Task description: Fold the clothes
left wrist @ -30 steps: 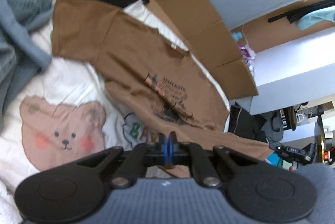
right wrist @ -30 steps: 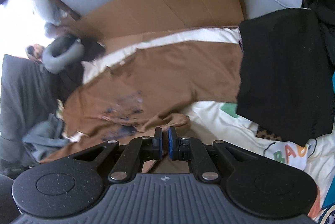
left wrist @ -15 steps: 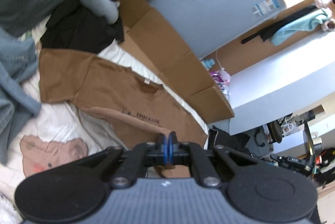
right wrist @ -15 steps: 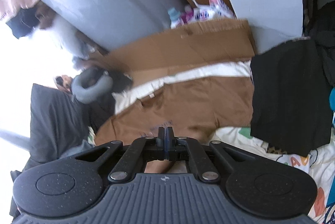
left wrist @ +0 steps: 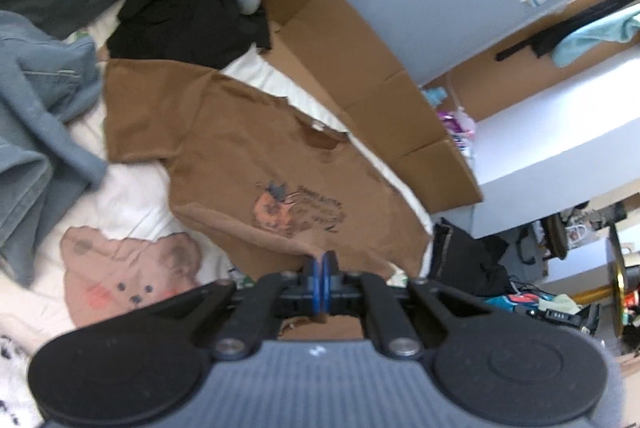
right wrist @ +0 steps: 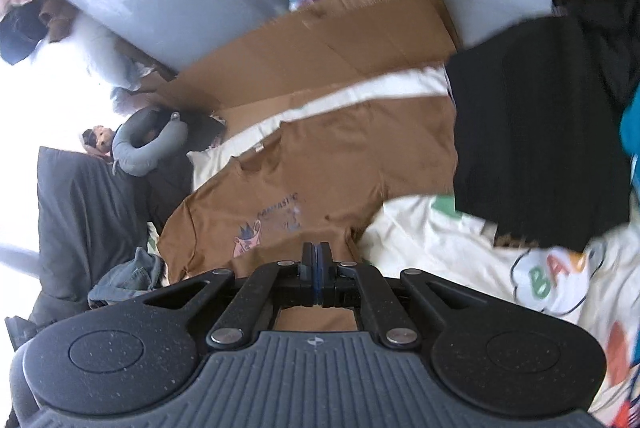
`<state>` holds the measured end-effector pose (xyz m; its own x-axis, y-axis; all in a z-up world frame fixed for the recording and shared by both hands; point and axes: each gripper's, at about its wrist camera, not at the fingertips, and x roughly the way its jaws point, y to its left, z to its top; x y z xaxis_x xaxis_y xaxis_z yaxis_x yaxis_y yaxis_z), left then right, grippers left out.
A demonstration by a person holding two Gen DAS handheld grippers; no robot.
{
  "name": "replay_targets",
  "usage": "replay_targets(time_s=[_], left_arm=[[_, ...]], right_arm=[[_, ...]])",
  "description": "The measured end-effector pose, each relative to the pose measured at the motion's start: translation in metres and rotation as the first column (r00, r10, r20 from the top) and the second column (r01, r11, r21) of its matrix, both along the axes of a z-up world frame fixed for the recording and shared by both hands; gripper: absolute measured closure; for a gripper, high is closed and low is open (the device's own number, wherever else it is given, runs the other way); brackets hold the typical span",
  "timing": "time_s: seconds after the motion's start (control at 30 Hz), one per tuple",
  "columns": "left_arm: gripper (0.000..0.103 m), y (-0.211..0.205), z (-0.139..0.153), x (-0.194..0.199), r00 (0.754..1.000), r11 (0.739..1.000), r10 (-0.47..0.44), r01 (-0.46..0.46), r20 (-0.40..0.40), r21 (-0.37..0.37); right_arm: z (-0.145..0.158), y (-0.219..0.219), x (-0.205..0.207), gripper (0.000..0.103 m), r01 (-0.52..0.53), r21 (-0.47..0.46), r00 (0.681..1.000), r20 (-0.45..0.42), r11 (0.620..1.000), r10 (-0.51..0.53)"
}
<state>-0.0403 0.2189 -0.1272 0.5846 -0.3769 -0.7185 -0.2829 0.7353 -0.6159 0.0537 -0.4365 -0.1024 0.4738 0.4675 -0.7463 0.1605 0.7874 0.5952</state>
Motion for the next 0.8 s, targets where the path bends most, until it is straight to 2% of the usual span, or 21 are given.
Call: replay_targets(time_s=[0.27,0.53,0.6,0.8], left_arm=[[0.101,0.011,-0.026,-0.008,0.998,0.999,0.031,-0.030,-0.051,0.037],[0.101,0.019,-0.051,-0.013,0.995,0.997,0.052,-0.047,-0.088,0.057],[0.101,0.021,-0.052,-0.014,0.994,0.997,0.052,-0.046,-0.096,0.064],[0.101,0.023,-0.050,-0.014,0.994,0.996,0.049,-0.041,-0.100,0.080]], right_arm=[[-0.090,0.013,-0.010,0.102,-0.041,0.048,0.994,-0.098,0.998,0.046],[-0.158,0.033,-0.014,0.099,-0.078,0.087,0.983,-0.157,0.993,0.091],[-0.174,0.039,-0.014,0.088,-0.085,0.097,0.981,-0.166,0.992,0.101],[-0.204,0.065,-0.013,0.084,-0.116,0.110,0.974,-0.183,0.987,0.135]])
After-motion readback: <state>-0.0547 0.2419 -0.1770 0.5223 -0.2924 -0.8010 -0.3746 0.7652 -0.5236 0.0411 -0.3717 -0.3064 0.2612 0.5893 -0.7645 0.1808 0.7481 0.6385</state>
